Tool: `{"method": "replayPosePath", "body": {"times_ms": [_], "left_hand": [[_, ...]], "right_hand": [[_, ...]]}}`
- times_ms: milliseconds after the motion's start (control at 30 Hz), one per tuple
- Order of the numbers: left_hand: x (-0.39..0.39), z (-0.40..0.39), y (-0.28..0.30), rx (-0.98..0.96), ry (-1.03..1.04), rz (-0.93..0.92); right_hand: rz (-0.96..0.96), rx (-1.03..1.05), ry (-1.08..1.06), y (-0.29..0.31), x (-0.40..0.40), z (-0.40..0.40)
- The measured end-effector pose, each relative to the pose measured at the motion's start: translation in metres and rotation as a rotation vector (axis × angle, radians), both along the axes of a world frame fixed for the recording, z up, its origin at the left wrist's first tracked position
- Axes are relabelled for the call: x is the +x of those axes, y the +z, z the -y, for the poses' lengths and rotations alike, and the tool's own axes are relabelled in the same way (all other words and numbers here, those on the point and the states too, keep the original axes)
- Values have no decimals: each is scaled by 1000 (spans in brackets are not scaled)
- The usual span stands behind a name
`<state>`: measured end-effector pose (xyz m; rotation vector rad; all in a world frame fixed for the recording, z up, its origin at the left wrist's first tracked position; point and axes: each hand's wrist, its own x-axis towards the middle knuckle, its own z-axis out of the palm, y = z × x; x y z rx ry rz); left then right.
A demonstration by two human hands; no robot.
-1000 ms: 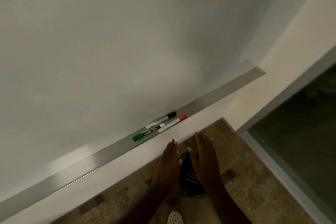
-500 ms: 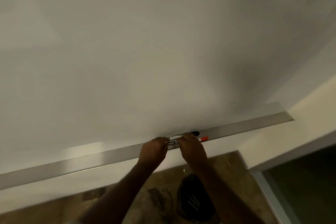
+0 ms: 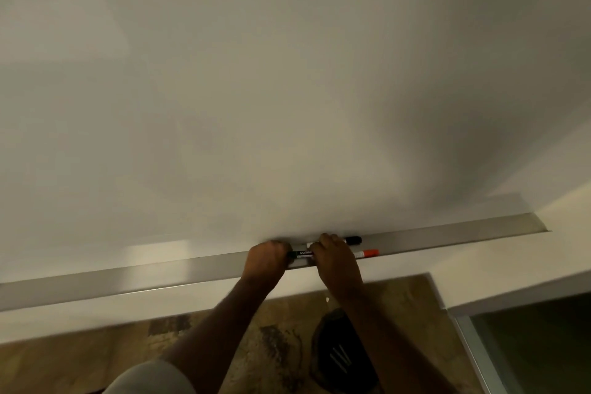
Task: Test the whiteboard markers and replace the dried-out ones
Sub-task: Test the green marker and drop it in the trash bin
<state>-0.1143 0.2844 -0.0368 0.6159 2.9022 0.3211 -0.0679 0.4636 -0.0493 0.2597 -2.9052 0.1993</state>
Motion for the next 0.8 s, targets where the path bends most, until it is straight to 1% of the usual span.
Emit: {"method": "replayPosePath", "body": {"times_ms": [67, 167, 267, 367, 433, 500, 567, 633, 667, 733, 800], "left_hand": [[-1, 8, 1, 34, -3, -5], [3, 22, 10, 101, -13, -63], [14, 40, 33, 273, -28, -106], [29, 63, 68, 493, -30, -71], [39, 77, 100, 754, 15, -4], [47, 86, 138, 1024, 117, 71], [53, 93, 176, 1234, 212, 138], [57, 101, 204, 1415, 255, 165], [58, 104, 216, 1502, 270, 174], [58, 112, 236, 1683, 295, 213], [58, 121, 255, 1817, 315, 263]], "right_hand": [[-47, 25, 44, 2, 0, 1], [-131, 48, 123, 9, -1, 3], [-184, 18, 182, 32, 1, 6], [-154, -82, 224, 71, 10, 12], [-79, -273, 207, 103, 20, 24], [-30, -512, 177, 138, 28, 40], [-15, -793, 145, 176, 32, 58], [21, -1074, 108, 216, 33, 76], [44, -1180, 97, 234, 33, 87], [74, -1296, 110, 262, 32, 109], [124, -1346, 133, 282, 32, 131]]}}
